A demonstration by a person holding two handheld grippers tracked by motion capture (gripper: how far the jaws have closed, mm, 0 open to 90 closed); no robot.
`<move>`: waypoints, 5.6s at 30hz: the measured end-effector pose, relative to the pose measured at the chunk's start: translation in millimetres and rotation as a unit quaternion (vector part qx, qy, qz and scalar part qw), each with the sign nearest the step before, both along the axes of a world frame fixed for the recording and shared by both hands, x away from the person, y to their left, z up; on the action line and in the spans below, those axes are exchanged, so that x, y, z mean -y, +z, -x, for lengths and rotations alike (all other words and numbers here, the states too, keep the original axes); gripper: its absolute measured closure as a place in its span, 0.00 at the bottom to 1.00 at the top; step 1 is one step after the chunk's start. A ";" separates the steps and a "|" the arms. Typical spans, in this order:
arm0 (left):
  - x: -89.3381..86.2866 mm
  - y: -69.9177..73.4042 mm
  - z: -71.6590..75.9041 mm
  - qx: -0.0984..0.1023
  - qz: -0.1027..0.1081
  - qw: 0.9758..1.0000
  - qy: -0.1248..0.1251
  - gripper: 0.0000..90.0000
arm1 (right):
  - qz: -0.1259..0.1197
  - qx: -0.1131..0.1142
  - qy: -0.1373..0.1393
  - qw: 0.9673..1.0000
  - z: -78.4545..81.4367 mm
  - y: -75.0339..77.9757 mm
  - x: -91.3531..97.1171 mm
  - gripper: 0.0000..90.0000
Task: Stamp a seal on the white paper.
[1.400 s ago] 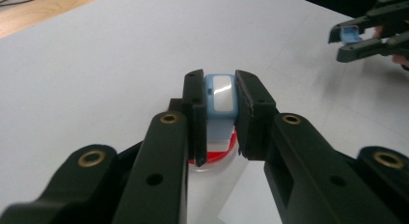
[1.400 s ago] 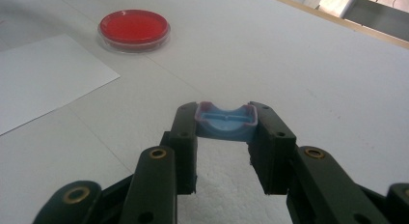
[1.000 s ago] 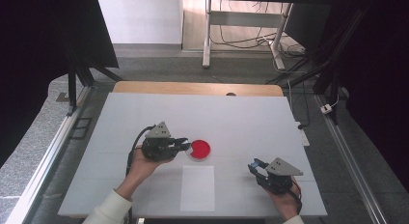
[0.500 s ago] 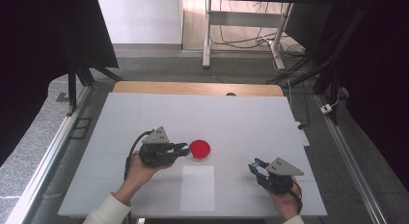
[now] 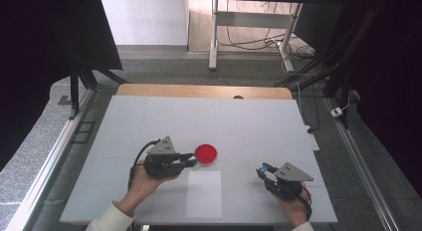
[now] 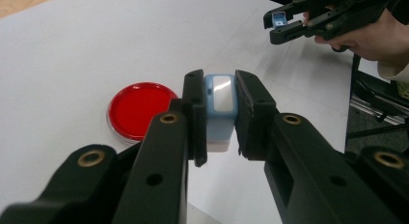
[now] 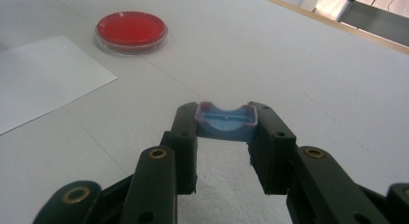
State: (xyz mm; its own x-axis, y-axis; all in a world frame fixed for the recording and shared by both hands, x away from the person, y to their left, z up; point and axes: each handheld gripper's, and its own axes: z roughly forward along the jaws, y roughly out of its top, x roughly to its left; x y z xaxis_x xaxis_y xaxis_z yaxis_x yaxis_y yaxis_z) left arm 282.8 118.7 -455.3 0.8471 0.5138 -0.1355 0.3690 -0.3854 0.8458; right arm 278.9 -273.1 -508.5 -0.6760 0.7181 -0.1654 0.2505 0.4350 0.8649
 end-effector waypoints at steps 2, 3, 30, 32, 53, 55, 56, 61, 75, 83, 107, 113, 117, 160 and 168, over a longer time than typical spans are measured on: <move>1.6 -1.0 1.8 0.000 -0.002 1.000 -0.003 0.84 | 0.000 0.003 0.000 1.000 0.5 0.6 -0.3 0.72; 2.3 -1.3 2.9 0.000 -0.003 1.000 -0.004 0.84 | -0.004 0.005 0.001 1.000 0.6 0.6 -0.8 0.72; 19.3 -13.7 15.1 -0.008 -0.016 0.999 -0.039 0.84 | 0.003 -0.001 0.000 1.000 -0.3 -1.0 -1.8 0.72; 20.1 -15.5 15.5 -0.010 -0.018 0.999 -0.040 0.84 | 0.005 -0.001 -0.001 1.000 -0.1 -1.0 -2.1 0.72; 35.3 -36.1 17.9 -0.012 -0.050 0.997 -0.052 0.84 | 0.005 -0.003 0.002 1.000 -0.5 -2.1 -3.3 0.71; 37.1 -37.8 18.0 -0.005 -0.057 0.997 -0.049 0.84 | 0.005 -0.003 0.002 1.000 -0.5 -2.1 -3.4 0.71; 37.9 -38.8 17.9 -0.004 -0.058 0.997 -0.049 0.84 | 0.005 -0.003 0.002 1.000 -0.5 -2.3 -3.5 0.71; 39.8 -43.8 16.9 -0.003 -0.063 0.997 -0.047 0.84 | 0.009 -0.004 0.004 1.000 -0.7 -2.5 -4.1 0.72; 42.5 -49.6 15.9 -0.007 -0.067 0.997 -0.049 0.84 | 0.010 -0.005 0.003 1.000 -0.7 -2.5 -3.9 0.71; 44.5 -53.2 15.7 -0.008 -0.071 0.996 -0.051 0.84 | 0.011 -0.005 0.004 1.000 -0.9 -2.8 -4.1 0.71; 47.7 -54.9 16.8 -0.001 -0.088 0.995 -0.052 0.84 | 0.011 -0.005 0.004 1.000 -0.9 -2.8 -4.0 0.71; 49.0 -55.2 17.5 0.002 -0.096 0.994 -0.054 0.84 | 0.011 -0.005 0.004 1.000 -1.0 -2.7 -3.9 0.71; 49.6 -54.8 18.1 0.003 -0.099 0.994 -0.053 0.84 | 0.010 -0.005 0.004 1.000 -1.0 -2.9 -4.0 0.71; 58.9 -54.7 28.0 0.026 -0.153 0.987 -0.046 0.84 | 0.013 -0.005 0.004 1.000 -0.3 -3.5 -5.8 0.71; 58.7 -54.1 25.5 0.019 -0.152 0.987 -0.049 0.84 | 0.013 -0.005 0.005 1.000 0.0 -3.8 -6.9 0.71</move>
